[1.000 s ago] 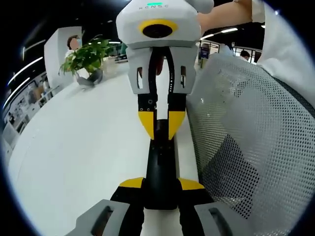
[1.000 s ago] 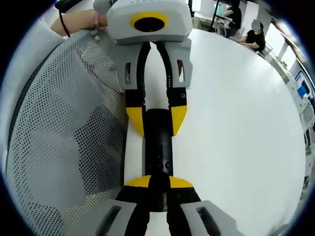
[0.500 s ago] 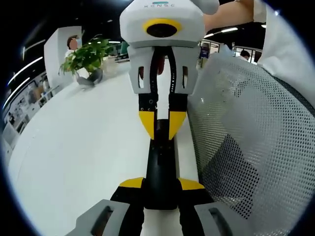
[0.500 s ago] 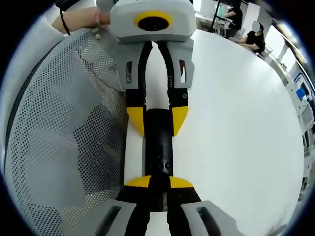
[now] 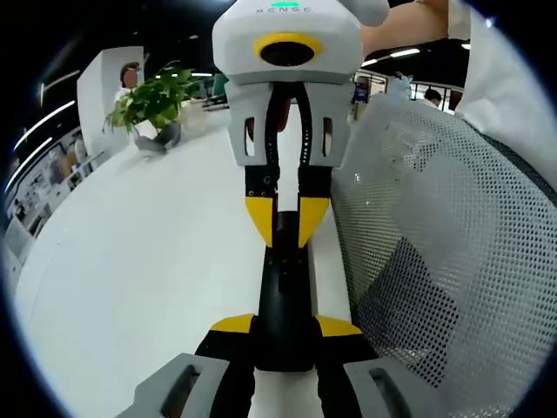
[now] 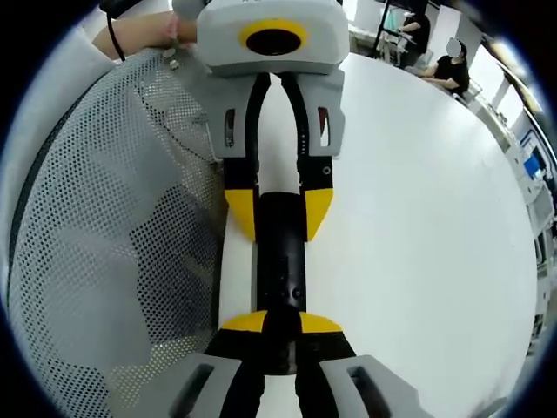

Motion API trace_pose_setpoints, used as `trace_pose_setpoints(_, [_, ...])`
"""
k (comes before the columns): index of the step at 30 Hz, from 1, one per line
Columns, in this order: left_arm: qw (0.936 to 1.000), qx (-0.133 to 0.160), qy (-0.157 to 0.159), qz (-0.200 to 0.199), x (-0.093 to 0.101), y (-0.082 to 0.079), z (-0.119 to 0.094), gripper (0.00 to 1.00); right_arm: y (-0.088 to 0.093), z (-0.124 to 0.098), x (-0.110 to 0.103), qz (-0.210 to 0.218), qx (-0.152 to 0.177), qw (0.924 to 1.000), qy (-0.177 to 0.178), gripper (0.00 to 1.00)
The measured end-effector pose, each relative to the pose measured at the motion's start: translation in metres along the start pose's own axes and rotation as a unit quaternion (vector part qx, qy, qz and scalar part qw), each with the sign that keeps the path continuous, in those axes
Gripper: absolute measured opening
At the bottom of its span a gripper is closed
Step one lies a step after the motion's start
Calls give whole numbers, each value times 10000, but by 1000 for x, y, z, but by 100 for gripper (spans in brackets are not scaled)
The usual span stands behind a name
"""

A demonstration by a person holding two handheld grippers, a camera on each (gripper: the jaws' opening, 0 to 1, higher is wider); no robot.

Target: Press the specified remote control buttons in sequence, fully releasing each button before pressing the next.

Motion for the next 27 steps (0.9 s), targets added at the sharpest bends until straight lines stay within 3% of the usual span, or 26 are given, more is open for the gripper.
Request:
trace_pose_setpoints(4, [10000, -32, -5, -12, 0, -1, 0, 25, 4, -1, -2, -123, 118, 9998, 52, 8])
trace_pose_setpoints(6, [10000, -33, -11, -16, 0, -1, 0, 25, 6, -1, 1, 261, 278, 9993, -9, 8])
trace_pose_setpoints(9, [10000, -39, -9, -17, 1, -1, -1, 25, 7, -2, 3, 270, 314, 9991, -50, 8])
trace_pose_setpoints(27, [10000, -39, -7, -32, 1, 0, -1, 25, 5, -1, 2, 189, 202, 9996, -58, 8])
Point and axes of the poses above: the point that each gripper's makers call its tool centre point, and the gripper's own axes: z roughly forward along the fingers, x roughly to its right, y roughly out of its underside, the point moved 10 cm from there along -z, roughly backward along the fingers, and after that the axes turned 15 degrees about z, right-handed, at the moved point
